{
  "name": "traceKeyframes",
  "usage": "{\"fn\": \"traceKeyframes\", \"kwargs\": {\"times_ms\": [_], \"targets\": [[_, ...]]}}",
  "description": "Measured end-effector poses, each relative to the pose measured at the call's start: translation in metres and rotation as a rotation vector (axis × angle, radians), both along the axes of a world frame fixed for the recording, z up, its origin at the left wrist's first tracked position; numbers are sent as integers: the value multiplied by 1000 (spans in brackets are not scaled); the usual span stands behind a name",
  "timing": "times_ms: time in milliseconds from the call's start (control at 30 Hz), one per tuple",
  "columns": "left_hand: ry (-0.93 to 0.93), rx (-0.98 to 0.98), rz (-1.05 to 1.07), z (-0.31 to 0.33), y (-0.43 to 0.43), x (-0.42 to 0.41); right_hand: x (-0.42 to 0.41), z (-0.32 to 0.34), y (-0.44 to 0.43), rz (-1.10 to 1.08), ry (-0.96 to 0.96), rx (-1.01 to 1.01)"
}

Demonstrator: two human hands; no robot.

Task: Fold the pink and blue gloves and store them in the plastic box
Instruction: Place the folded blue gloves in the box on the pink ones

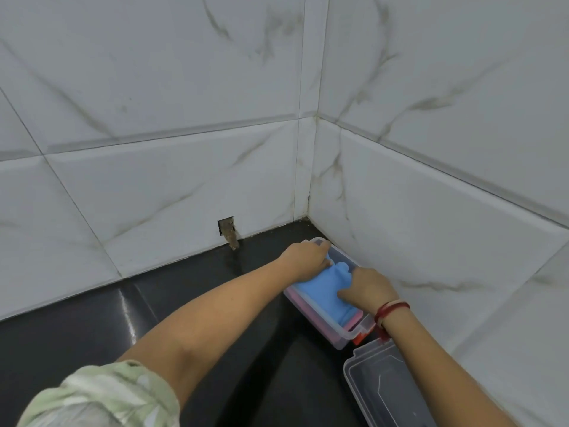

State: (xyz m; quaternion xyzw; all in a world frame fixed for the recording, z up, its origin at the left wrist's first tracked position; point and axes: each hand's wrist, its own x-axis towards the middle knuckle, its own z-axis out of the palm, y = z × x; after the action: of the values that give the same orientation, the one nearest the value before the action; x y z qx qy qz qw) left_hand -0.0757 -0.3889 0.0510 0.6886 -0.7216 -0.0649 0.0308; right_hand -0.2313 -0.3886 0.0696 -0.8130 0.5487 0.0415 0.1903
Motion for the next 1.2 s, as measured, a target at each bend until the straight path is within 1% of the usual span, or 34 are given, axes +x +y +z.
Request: {"fn": "traceKeyframes", "kwargs": {"times_ms": [67,133,167,200,233,267,300,333,367,433,567,633,700,733,800,833,900,933,967,1000,1033,1100,1133,1200], "targets": [[-65,-146,-22,3,9,-1,-6,4,6,17,7,-137],[-179,-348,-52,11,17,-4,-13,9,10,33,-68,-310],[-194,-408,-37,16,22,-6,-14,11,11,51,-116,-363],[-163,-398,12,20,27,-11,-14,12,12,79,-155,-380],[-94,-337,78,23,31,-16,-11,12,13,113,-188,-362],[-33,-218,151,24,35,-22,-7,11,14,146,-207,-316],[-24,-71,201,24,37,-28,-2,9,16,184,-182,-256],[-74,33,214,23,39,-34,3,5,17,222,-111,-204],[-138,89,201,21,39,-39,7,0,19,248,-26,-168],[-221,131,177,19,38,-45,10,-9,21,227,55,-107],[-319,150,181,10,30,-50,15,-17,20,198,107,-44],[-336,168,163,4,33,-55,18,-17,19,167,149,-32],[-317,156,144,5,39,-57,18,-13,22,146,136,-35],[-249,121,147,8,44,-55,14,-9,25,147,108,-56],[2,-35,165,15,62,-50,-3,-3,36,153,-44,-184],[114,-191,149,16,76,-48,-14,-2,42,139,-159,-265],[259,-586,64,10,114,-54,-42,-2,60,80,-404,-377],[318,-704,17,3,135,-63,-56,-3,69,42,-498,-394],[364,-729,-43,-8,156,-73,-68,-6,77,14,-555,-386],[381,-673,-112,-22,173,-84,-80,-11,85,0,-570,-355],[360,-561,-182,-38,186,-94,-90,-17,93,-3,-554,-311],[243,-303,-292,-62,200,-107,-106,-30,111,-14,-502,-210],[185,-206,-327,-70,201,-110,-111,-36,119,-22,-486,-177],[112,-103,-367,-77,198,-114,-120,-49,135,-29,-452,-147]]}}
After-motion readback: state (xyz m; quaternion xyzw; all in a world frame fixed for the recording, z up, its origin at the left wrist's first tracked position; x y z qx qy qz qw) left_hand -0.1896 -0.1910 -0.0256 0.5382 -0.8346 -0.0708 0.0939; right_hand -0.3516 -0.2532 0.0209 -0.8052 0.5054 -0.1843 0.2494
